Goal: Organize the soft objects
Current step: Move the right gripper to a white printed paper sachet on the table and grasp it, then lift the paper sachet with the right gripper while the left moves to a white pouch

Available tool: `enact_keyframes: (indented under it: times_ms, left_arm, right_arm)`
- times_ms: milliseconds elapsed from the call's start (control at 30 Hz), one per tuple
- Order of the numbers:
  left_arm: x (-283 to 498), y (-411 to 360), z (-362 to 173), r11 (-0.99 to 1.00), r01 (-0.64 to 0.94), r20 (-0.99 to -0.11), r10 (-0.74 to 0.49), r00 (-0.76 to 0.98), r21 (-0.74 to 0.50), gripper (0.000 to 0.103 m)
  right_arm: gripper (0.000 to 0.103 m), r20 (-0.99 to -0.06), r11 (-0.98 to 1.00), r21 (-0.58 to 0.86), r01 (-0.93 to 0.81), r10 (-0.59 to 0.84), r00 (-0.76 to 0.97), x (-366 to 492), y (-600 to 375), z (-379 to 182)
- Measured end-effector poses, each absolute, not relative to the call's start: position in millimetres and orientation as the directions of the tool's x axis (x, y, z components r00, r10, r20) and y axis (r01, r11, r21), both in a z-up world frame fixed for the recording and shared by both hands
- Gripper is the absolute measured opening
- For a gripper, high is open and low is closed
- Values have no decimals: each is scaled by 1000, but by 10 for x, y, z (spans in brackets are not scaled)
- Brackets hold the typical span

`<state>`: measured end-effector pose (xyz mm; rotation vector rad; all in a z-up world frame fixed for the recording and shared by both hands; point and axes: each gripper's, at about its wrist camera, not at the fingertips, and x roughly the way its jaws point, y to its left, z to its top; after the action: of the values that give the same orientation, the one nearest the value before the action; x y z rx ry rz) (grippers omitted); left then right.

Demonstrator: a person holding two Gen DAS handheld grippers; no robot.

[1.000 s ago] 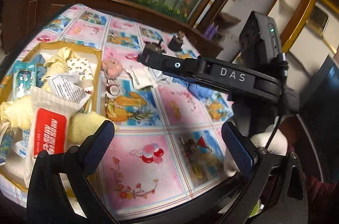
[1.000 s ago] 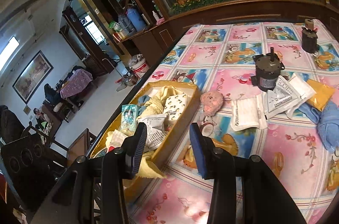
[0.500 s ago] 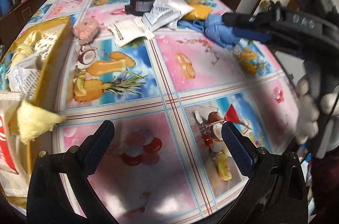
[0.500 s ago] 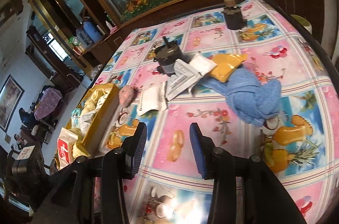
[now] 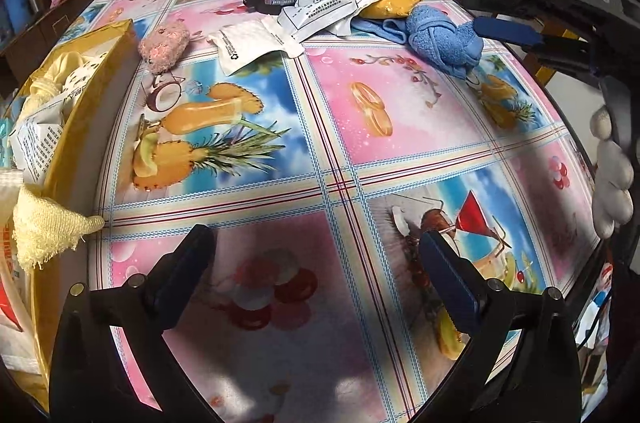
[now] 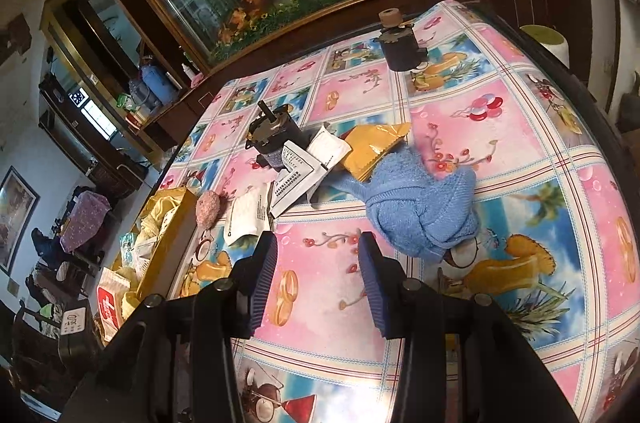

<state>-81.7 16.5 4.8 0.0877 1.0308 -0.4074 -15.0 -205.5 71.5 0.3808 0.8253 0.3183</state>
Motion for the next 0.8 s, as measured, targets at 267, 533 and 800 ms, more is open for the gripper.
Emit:
enact_keyframes:
  times_ms: [267,533,800]
  left_arm:
    - [-869,201,64,929,350,-846,-281,452,-122,102]
    - [-994,599,410,928,286,-767,-361,531,-239,102]
    - [-1092,893,537,934,247,-745,-356,564,-258,102]
  right_arm:
    - [42,-655,900,419,-122,392,646,32,-2088,824]
    - [42,-721,932,343,-114,339,604,643,-1983,808]
    - [34,-826,969,150,-194,231,514,1239,-1065,537]
